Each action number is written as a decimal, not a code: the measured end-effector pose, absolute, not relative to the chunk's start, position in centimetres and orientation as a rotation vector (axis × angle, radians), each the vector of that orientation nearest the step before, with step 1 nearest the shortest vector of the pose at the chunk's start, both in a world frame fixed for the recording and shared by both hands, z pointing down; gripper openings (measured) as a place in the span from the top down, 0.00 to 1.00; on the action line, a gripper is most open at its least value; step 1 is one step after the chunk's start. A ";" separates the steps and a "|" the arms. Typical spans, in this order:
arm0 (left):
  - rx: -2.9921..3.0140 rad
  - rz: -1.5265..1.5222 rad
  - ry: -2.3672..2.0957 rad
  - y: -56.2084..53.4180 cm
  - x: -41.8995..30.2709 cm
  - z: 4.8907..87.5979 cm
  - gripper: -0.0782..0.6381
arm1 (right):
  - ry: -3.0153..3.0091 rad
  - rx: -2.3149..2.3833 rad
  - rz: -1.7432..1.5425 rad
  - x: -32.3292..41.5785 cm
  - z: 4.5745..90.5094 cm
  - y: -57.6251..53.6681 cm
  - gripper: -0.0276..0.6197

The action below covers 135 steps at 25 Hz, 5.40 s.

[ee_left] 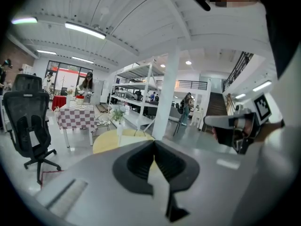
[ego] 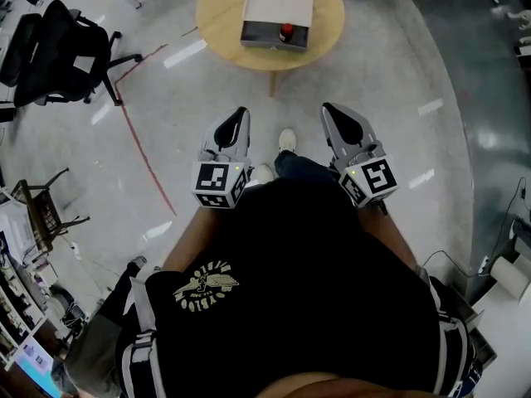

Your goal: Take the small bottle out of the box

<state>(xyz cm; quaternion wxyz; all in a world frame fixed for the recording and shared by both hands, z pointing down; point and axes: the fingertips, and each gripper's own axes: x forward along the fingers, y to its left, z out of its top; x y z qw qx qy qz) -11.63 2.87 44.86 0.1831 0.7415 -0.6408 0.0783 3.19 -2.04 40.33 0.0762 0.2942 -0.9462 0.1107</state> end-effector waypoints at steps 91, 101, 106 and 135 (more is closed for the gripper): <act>2.006 0.505 -1.521 -27.3 -21.9 58.5 0.89 | -2.208 0.637 0.348 -10.4 67.1 -31.4 0.69; 1.982 0.493 -1.612 -27.5 -24.8 56.8 0.89 | -2.082 0.531 0.239 -11.0 71.1 -31.7 0.70; 2.021 0.487 -1.625 -28.0 -26.1 55.8 0.89 | -2.061 0.504 0.242 -11.7 71.7 -31.4 0.74; 2.250 0.475 -1.550 -33.5 -23.9 50.3 0.89 | -2.012 0.865 0.464 -0.4 63.4 -40.0 0.75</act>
